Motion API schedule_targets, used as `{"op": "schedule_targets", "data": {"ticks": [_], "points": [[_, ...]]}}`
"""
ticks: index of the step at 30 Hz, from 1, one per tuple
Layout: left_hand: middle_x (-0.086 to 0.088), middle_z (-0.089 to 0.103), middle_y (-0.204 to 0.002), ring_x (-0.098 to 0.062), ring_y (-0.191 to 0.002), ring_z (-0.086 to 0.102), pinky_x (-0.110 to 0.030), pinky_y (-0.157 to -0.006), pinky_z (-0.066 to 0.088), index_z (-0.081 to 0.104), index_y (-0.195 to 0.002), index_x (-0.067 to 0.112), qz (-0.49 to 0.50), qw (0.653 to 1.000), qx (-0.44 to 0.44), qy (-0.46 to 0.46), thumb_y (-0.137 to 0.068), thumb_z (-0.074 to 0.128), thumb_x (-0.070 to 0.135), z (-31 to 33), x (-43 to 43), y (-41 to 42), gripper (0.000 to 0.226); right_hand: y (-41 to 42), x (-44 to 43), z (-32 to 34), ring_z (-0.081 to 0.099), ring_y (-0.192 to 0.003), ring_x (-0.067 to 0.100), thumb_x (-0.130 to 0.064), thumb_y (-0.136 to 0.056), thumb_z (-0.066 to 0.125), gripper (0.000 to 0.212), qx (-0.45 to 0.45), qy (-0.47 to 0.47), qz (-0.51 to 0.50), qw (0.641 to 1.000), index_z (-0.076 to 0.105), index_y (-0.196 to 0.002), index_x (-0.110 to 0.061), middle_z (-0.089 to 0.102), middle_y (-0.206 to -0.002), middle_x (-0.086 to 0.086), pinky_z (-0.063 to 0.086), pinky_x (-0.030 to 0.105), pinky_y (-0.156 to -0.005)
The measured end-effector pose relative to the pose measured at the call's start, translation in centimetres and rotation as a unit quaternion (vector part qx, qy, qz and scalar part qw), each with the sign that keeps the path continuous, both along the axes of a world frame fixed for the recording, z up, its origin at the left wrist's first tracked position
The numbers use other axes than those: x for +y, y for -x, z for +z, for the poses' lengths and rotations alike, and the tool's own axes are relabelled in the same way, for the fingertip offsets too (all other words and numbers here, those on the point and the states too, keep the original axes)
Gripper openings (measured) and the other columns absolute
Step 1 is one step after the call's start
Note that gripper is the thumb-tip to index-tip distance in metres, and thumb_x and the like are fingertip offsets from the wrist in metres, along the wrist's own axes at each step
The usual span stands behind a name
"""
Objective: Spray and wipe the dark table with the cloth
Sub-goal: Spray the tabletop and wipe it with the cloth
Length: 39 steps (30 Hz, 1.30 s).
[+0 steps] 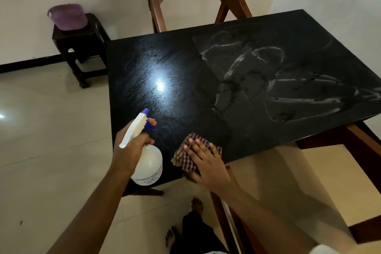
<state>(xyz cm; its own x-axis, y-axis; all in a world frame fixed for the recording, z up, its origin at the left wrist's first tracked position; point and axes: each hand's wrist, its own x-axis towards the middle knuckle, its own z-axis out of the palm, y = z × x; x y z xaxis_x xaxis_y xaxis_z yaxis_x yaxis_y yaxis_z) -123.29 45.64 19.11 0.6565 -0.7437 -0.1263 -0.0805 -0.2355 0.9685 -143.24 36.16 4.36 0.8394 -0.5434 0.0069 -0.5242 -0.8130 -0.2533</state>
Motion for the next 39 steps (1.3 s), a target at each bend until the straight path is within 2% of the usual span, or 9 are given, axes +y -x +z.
{"op": "schedule_targets", "data": {"ticks": [3, 8, 11, 14, 19, 25, 29, 34, 39], "points": [[0.004, 0.072, -0.098, -0.021, -0.096, 0.065, -0.032, -0.083, 0.054, 0.071, -0.092, 0.022, -0.008, 1.0, -0.01, -0.003, -0.064, 0.055, 0.01, -0.4, -1.6, -0.2, 0.035, 1.2, -2.3, -0.2, 0.025, -0.143, 0.014, -0.052, -0.08, 0.047, 0.072, 0.011, 0.003, 0.016, 1.0, 0.032, -0.147, -0.028, 0.03, -0.155, -0.004, 0.016, 0.041, -0.113], [0.004, 0.072, -0.1, -0.026, -0.099, 0.064, -0.045, -0.092, 0.052, 0.071, -0.097, 0.021, 0.0, 1.0, -0.016, 0.022, -0.066, 0.054, 0.01, -1.4, -3.8, -0.4, 0.037, 0.0, -9.8, 0.7, 0.017, -0.146, 0.02, -0.045, -0.088, 0.046, 0.069, 0.042, -0.017, -0.177, 0.983, 0.026, -0.15, -0.024, 0.021, -0.158, 0.0, 0.014, 0.047, -0.115], [0.003, 0.071, -0.1, -0.026, -0.098, 0.065, -0.035, -0.085, 0.056, 0.07, -0.1, 0.021, 0.011, 0.999, -0.011, 0.048, -0.07, 0.054, 0.003, -2.1, -4.7, 0.0, 0.038, -0.5, -9.1, 0.7, 0.022, -0.144, 0.023, -0.044, -0.088, 0.049, 0.067, 0.042, -0.012, -0.224, 0.974, 0.032, -0.148, -0.021, 0.026, -0.157, 0.003, 0.019, 0.049, -0.113], [-0.003, 0.07, -0.102, -0.026, -0.096, 0.065, -0.017, -0.07, 0.054, 0.066, -0.11, 0.006, 0.011, 0.997, -0.005, 0.076, -0.075, 0.051, -0.009, -2.8, -5.6, 0.3, 0.041, 1.6, -4.4, 0.5, 0.026, -0.143, 0.02, -0.051, -0.084, 0.036, 0.069, 0.029, -0.027, -0.14, 0.989, 0.033, -0.148, -0.025, 0.032, -0.154, 0.001, 0.018, 0.046, -0.114], [-0.005, 0.069, -0.102, -0.027, -0.091, 0.065, -0.015, -0.069, 0.052, 0.063, -0.111, -0.001, 0.004, 0.994, -0.024, 0.108, -0.073, 0.048, -0.006, -3.6, -6.9, 0.4, 0.041, 5.0, -3.9, 0.5, 0.02, -0.144, 0.013, -0.045, -0.085, 0.046, 0.068, 0.032, -0.014, -0.046, 0.998, 0.025, -0.149, -0.033, 0.025, -0.156, -0.006, 0.01, 0.036, -0.114], [0.007, 0.071, -0.093, -0.008, -0.066, 0.064, -0.02, -0.07, 0.051, 0.065, -0.101, 0.019, -0.022, 0.988, -0.087, 0.126, -0.072, 0.048, -0.005, -4.5, -6.4, 0.3, 0.041, 4.0, -10.1, 1.1, 0.01, -0.147, 0.02, -0.039, -0.094, 0.05, 0.066, 0.063, -0.033, -0.251, 0.965, 0.02, -0.151, -0.027, 0.013, -0.16, -0.001, 0.01, 0.046, -0.116], [0.018, 0.071, -0.083, -0.005, -0.065, 0.065, -0.013, -0.07, 0.05, 0.062, -0.097, 0.041, -0.01, 0.985, -0.116, 0.125, -0.077, 0.049, -0.002, -4.8, -6.4, 0.1, 0.049, 3.5, -4.8, 0.7, 0.018, -0.145, 0.02, -0.049, -0.087, 0.042, 0.068, 0.044, -0.022, -0.189, 0.981, 0.028, -0.149, -0.026, 0.025, -0.157, 0.001, 0.011, 0.045, -0.114], [0.007, 0.071, -0.088, -0.011, -0.063, 0.064, -0.02, -0.07, 0.052, 0.062, -0.104, 0.0, -0.013, 0.986, -0.118, 0.12, -0.075, 0.05, 0.0, -5.6, -6.5, -0.3, 0.031, 2.9, -4.7, 0.9, 0.021, -0.143, 0.013, -0.049, -0.082, 0.045, 0.068, 0.043, -0.013, 0.022, 0.999, 0.032, -0.147, -0.032, 0.028, -0.155, -0.005, 0.013, 0.039, -0.112], [-0.001, 0.07, -0.099, -0.011, -0.066, 0.064, -0.019, -0.069, 0.051, 0.063, -0.101, 0.001, -0.019, 0.985, -0.119, 0.126, -0.071, 0.049, 0.002, -5.1, -6.8, -0.1, 0.033, -1.6, -14.6, 1.9, 0.014, -0.146, 0.02, -0.04, -0.091, 0.045, 0.066, 0.07, -0.037, -0.139, 0.987, 0.021, -0.151, -0.027, 0.015, -0.16, -0.001, 0.012, 0.047, -0.116]]}}
